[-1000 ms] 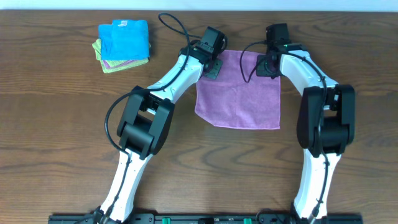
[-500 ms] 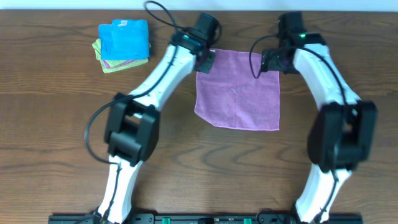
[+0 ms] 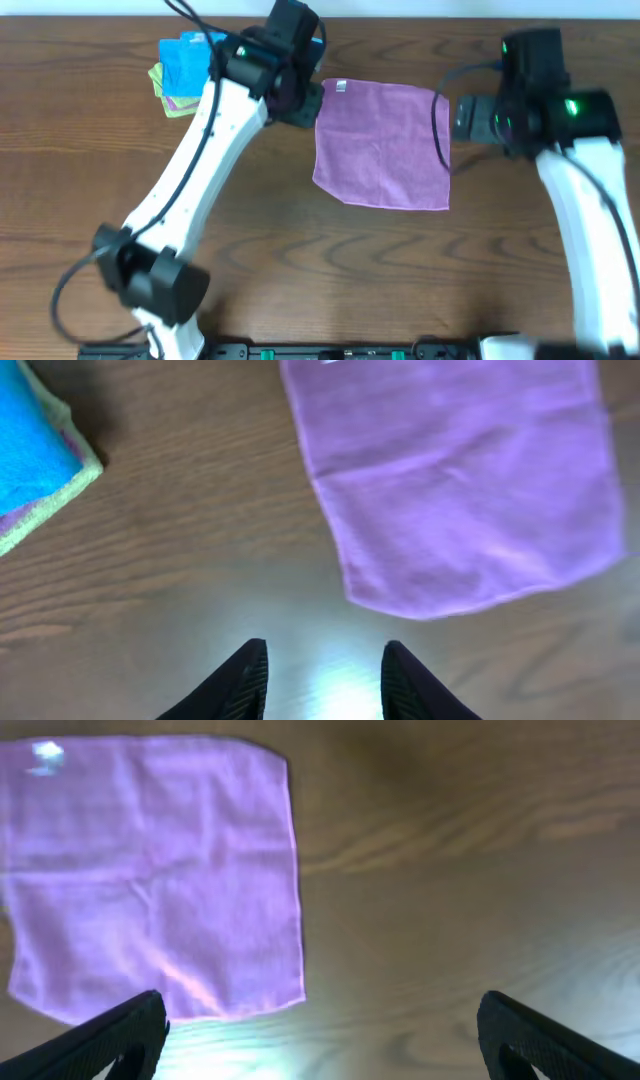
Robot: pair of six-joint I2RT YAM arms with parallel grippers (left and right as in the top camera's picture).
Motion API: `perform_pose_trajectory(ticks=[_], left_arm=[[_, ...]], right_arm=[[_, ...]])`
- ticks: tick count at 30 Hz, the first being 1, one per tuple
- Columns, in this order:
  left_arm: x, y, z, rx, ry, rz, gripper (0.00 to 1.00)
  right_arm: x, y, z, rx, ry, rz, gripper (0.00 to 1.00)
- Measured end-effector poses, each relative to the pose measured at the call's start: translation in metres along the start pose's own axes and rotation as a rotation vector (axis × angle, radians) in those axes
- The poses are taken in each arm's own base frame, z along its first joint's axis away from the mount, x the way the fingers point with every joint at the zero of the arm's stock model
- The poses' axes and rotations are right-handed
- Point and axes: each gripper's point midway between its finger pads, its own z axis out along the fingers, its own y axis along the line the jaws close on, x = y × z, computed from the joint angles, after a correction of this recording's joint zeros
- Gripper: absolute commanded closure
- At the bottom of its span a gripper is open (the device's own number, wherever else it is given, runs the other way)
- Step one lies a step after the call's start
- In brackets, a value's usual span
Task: Fold the cloth
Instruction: 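Withdraw both grippers toward the front of the table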
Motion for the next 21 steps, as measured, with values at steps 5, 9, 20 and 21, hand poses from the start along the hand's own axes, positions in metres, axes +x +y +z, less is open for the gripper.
perform_pose_trajectory(ticks=[5,9,20,21], left_arm=[[0.039,-0.010,-0.043,0.030,-0.072,0.024,0.57],[0.080,-0.006,-0.060,0.041,-0.154,0.027,0.41],[0.144,-0.004,0.013,0.105,-0.185,-0.020,0.05],[0.143,-0.005,0.021,0.110,-0.183,-0.020,0.05]], right_arm=[[0.039,-0.013,-0.046,-0.035,-0.100,0.016,0.01],[0.076,-0.022,-0.054,-0.054,-0.105,0.053,0.01],[0.151,-0.010,-0.008,-0.130,0.070,0.130,0.01],[0.154,-0.009,-0.003,-0.136,0.077,0.133,0.01]])
